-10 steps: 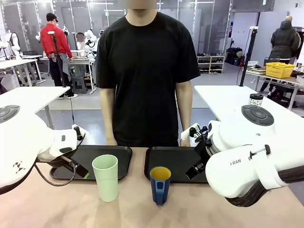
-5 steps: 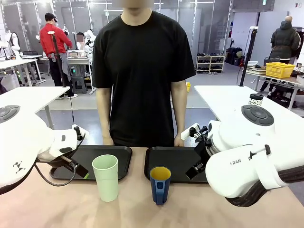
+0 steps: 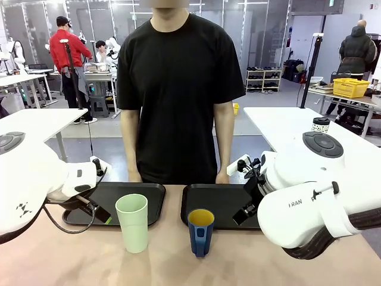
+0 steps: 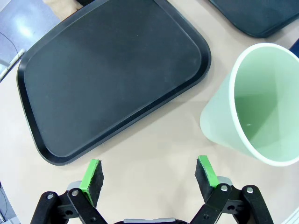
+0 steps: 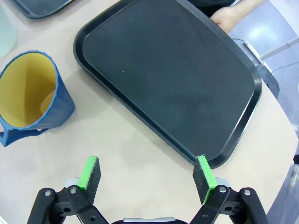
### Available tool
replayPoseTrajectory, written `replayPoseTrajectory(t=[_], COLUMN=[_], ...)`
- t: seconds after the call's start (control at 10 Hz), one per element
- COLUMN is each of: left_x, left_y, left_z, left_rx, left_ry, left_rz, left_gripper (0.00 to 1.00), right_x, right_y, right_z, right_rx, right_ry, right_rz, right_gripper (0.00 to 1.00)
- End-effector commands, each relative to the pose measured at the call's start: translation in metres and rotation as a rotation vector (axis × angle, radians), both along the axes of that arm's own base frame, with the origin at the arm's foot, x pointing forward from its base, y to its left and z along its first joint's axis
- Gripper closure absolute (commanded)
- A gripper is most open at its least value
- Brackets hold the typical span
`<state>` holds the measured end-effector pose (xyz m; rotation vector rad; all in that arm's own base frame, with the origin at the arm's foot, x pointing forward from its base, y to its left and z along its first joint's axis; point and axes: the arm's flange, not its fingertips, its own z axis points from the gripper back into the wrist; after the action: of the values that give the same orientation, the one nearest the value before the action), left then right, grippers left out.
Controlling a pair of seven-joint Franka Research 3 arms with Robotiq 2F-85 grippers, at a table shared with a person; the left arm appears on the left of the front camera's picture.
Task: Sort and store the cups by type.
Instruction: Pick up the Reusable plastic cup.
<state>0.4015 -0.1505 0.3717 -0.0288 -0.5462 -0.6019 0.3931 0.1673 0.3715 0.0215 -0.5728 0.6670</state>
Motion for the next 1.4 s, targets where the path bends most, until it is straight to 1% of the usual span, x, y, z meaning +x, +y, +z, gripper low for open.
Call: replayPoseTrajectory(t=[0.0, 0.5, 0.6, 0.7, 0.8, 0.9, 1.0, 1.2, 1.3], left_x=[0.0, 0.0, -0.008, -0.017, -0.028, -0.036, -0.039, -0.043, -0.046], left_y=[0.0, 0.0, -0.005, -0.009, -0.012, -0.013, -0.014, -0.013, -0.01], left_z=[0.0, 0.0, 0.03, 0.054, 0.072, 0.084, 0.091, 0.092, 0.092], left_rx=[0.0, 0.0, 0.015, 0.035, 0.026, 0.03, 0.017, 0.03, 0.05], left_ry=[0.0, 0.0, -0.042, -0.098, -0.122, -0.147, -0.158, -0.158, -0.17], left_rz=[0.001, 0.0, 0.018, 0.049, 0.039, 0.04, 0.036, 0.018, 0.003], left_gripper=[0.0, 0.0, 0.0, 0.0, 0.0, 0.0, 0.0, 0.0, 0.0], right_x=[0.0, 0.0, -0.016, -0.031, -0.044, -0.055, -0.062, -0.065, -0.065], right_y=[0.0, 0.0, 0.01, 0.019, 0.027, 0.031, 0.034, 0.036, 0.035], right_z=[0.0, 0.0, 0.04, 0.071, 0.093, 0.107, 0.11, 0.106, 0.104], right_rx=[0.001, 0.0, -0.035, -0.063, -0.062, -0.068, -0.088, -0.081, -0.091], right_ry=[0.001, 0.0, -0.103, -0.166, -0.189, -0.218, -0.212, -0.22, -0.241], right_rz=[-0.002, 0.0, -0.042, -0.093, -0.158, -0.206, -0.194, -0.198, -0.184], right_gripper=[0.0, 0.0, 0.0, 0.0, 0.0, 0.0, 0.0, 0.0, 0.0])
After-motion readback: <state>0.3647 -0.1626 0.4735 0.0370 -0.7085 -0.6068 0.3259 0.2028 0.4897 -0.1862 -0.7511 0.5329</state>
